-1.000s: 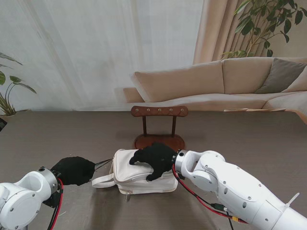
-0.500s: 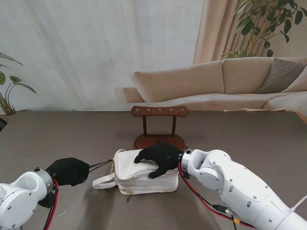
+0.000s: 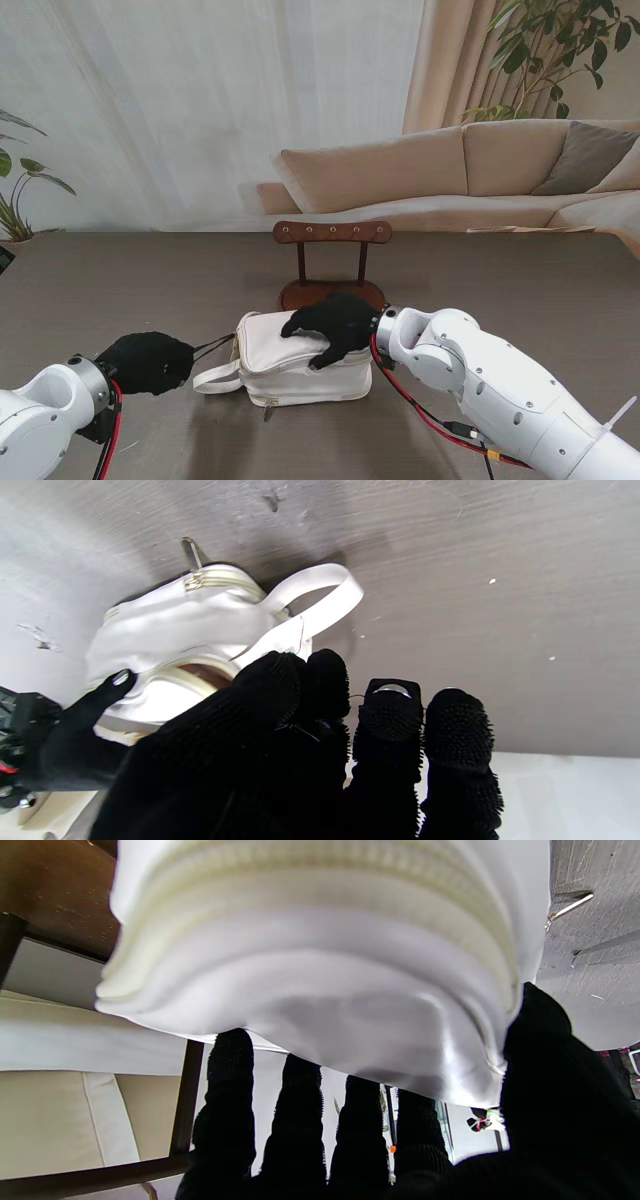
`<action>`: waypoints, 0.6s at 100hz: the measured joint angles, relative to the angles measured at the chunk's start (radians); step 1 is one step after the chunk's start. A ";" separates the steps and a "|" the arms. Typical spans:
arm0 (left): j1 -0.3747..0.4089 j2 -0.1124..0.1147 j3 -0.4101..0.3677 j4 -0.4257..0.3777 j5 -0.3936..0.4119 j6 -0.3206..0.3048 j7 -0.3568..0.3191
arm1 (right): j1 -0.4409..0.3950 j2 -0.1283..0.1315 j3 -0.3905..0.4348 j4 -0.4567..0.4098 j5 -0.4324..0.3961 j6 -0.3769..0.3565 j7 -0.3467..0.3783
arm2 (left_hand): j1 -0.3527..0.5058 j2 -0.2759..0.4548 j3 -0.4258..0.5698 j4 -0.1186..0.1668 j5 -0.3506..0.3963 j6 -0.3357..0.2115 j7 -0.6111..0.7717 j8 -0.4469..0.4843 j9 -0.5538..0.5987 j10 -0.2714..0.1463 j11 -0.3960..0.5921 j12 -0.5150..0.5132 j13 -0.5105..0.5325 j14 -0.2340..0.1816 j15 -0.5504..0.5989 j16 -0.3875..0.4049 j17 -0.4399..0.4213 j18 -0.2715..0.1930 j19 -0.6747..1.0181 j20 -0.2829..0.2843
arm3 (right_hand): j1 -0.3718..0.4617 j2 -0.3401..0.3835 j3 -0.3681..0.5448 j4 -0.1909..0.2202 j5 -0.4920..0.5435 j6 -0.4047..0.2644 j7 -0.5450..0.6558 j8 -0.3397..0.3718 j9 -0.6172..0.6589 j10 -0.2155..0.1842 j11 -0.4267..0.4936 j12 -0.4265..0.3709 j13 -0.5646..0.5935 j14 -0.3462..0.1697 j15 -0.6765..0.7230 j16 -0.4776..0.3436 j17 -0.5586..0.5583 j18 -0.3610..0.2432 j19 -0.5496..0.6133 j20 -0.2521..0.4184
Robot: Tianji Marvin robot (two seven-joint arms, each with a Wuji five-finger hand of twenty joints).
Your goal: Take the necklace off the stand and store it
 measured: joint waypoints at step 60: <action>0.040 0.000 0.037 -0.069 0.020 0.000 0.001 | -0.065 0.005 0.124 -0.074 0.107 -0.037 0.186 | 0.000 0.001 0.000 0.000 0.030 0.035 0.015 -0.013 0.025 0.049 0.031 0.008 0.000 -0.001 0.000 0.000 0.000 0.000 0.000 0.000 | -0.523 -0.085 0.324 0.012 0.035 0.055 0.007 0.002 -0.017 0.017 -0.009 -0.010 -0.025 0.022 -0.035 0.009 -0.027 0.046 -0.088 -0.007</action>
